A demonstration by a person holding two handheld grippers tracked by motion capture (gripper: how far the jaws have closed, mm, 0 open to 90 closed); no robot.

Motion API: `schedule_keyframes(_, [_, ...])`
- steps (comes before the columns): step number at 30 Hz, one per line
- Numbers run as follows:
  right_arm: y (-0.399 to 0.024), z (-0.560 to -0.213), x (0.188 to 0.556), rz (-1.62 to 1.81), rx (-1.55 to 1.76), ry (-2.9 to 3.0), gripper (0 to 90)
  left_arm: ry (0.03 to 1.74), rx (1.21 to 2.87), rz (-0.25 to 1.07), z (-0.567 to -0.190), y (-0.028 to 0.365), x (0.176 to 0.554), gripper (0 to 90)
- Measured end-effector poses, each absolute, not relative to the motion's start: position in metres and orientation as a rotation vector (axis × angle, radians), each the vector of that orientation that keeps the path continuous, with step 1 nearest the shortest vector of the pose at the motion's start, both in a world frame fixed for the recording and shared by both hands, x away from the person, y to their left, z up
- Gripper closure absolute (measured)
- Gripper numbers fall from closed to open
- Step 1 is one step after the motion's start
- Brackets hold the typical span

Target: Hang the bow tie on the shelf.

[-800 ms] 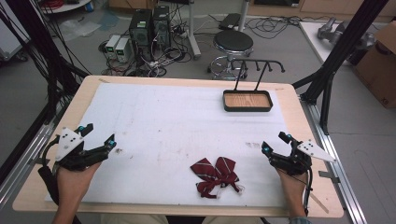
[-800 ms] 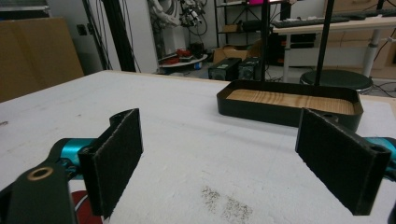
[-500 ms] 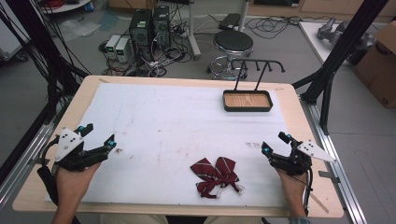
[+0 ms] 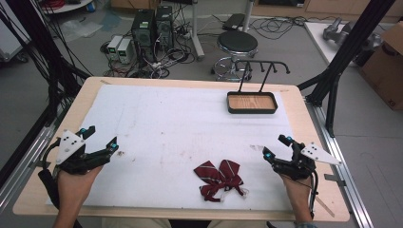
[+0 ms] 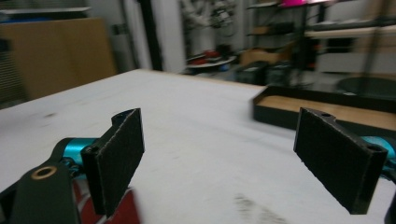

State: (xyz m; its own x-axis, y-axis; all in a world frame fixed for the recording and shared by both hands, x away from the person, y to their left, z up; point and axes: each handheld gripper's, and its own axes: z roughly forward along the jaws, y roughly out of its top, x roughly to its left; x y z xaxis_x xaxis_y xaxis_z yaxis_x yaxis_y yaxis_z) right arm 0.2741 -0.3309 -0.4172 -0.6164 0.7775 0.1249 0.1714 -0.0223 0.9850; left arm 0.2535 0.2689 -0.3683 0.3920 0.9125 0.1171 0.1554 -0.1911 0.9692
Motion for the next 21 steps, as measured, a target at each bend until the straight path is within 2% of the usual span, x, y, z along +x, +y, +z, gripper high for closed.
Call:
schedule_keyframes(7, [-0.299, -0.418, 0.272, 1.733, 0.754, 2.061, 16.3, 0.949, 1.628, 0.909, -0.369, 0.266, 0.255, 21.9])
schedule_keyframes(13, [-0.273, -0.423, 0.269, 1.771, 0.644, 2.202, 20.9, 0.936, 1.609, 0.896, -0.367, 0.265, 0.254, 21.8])
schedule_keyframes(21, [-0.250, -0.431, 0.266, 1.708, 0.478, 2.381, 33.7, 0.934, 1.602, 0.884, -0.366, 0.265, 0.253, 21.6])
